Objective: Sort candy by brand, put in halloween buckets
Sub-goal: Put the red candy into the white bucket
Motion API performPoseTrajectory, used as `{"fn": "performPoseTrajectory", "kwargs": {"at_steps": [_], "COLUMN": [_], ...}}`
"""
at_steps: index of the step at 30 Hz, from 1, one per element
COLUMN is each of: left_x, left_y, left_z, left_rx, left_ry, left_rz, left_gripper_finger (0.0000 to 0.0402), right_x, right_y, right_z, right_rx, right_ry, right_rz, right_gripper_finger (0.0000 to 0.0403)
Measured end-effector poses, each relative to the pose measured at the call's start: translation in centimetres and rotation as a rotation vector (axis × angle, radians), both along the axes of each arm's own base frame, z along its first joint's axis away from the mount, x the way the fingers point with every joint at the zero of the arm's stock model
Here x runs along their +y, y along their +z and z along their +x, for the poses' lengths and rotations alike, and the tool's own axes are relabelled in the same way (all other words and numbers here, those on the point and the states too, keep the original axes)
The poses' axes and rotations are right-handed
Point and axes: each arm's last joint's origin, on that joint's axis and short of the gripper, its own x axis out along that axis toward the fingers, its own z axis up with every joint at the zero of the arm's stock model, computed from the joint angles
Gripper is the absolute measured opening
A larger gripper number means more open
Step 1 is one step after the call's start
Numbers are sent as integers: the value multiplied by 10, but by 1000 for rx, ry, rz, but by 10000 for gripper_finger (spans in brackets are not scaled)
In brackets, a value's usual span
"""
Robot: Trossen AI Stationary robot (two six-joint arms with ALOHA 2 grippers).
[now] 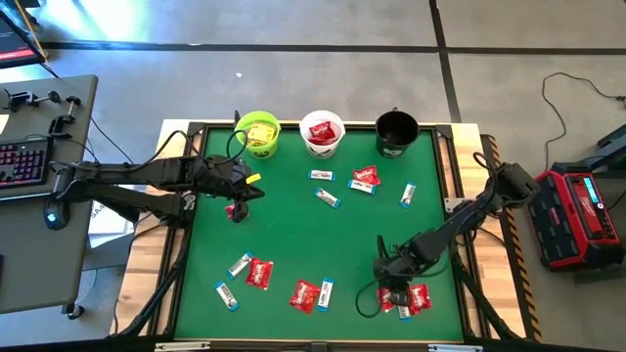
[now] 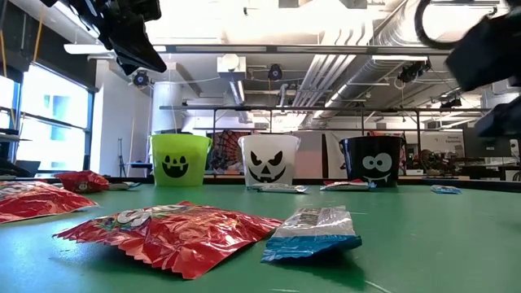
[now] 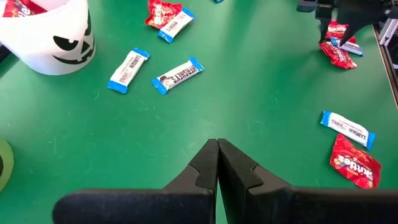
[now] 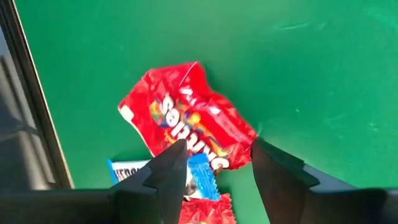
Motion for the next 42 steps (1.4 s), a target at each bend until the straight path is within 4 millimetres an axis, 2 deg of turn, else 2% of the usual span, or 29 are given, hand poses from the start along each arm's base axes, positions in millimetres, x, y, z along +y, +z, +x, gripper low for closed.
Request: {"fn": "performPoseTrajectory", "kwargs": {"at_steps": [7, 16, 26, 30, 34, 40, 42], "left_x": [1, 1, 1, 1, 1, 1, 1], "left_y": [0, 0, 0, 0, 0, 0, 0], "left_z": [0, 0, 0, 0, 0, 0, 0], "left_rx": [1, 1, 1, 1, 1, 1, 1], "left_ry": [13, 19, 20, 20, 20, 20, 19], "left_rz": [14, 19, 19, 19, 19, 19, 19], "left_gripper_finger": [0, 0, 0, 0, 0, 0, 0], "right_x": [9, 8, -7, -12, -15, -18, -17], "right_y": [-2, -7, -12, -12, -12, -11, -11], "right_z": [-11, -8, 6, 11, 14, 18, 19], "right_rx": [-30, -36, -19, -28, -36, -53, -60], "right_ry": [53, 63, -143, -174, -191, -200, -203], "right_rz": [-107, -148, -154, -149, -142, -129, -124], "right_gripper_finger": [165, 165, 165, 163, 128, 16, 11]}}
